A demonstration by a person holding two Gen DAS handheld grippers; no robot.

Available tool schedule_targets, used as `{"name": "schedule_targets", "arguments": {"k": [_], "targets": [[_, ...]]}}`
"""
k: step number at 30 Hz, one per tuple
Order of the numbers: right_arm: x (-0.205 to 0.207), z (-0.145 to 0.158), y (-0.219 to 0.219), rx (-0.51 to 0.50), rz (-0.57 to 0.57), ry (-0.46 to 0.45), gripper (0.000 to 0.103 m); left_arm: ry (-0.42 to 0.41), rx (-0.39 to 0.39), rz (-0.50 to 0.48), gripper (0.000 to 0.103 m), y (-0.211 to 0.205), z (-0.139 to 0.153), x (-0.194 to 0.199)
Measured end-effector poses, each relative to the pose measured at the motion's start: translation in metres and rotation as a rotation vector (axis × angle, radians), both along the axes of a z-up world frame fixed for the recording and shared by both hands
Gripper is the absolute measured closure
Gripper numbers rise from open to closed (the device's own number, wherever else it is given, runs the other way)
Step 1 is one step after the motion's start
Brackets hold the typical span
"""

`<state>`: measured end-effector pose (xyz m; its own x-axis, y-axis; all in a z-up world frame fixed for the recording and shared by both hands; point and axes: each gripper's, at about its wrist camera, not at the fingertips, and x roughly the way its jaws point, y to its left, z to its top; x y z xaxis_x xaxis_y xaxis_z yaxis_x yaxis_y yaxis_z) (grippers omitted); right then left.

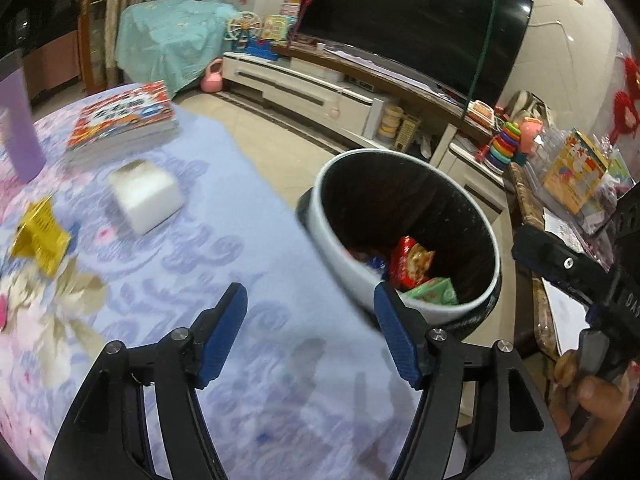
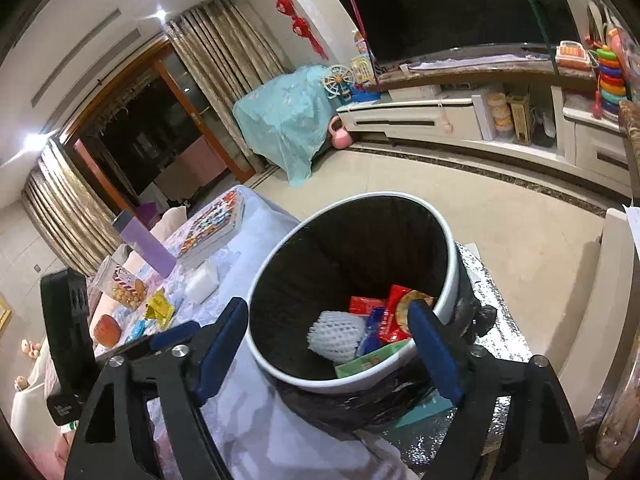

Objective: Collect trash
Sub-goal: 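Move both tools back toward the table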

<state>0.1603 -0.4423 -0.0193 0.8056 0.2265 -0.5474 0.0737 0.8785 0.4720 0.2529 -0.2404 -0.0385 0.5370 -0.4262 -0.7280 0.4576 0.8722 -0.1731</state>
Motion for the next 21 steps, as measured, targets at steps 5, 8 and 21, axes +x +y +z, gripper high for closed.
{"name": "schedule_targets", "arguments": {"k": [5,8,21], "targets": [[-0.003,0.001,0.017,0.006,0.023,-0.003,0.014,0.021,-0.019,0.06,0.031,0.034,-0.006,-0.01],[-0.004,0.001,0.032,0.005,0.049,-0.007,0.014,0.035,-0.029,0.097,0.031,0.056,-0.009,-0.015],[-0.003,-0.003,0.094,0.004,0.163,0.001,0.013,0.07,-0.054,0.25,0.03,0.145,-0.021,-0.028]]}}
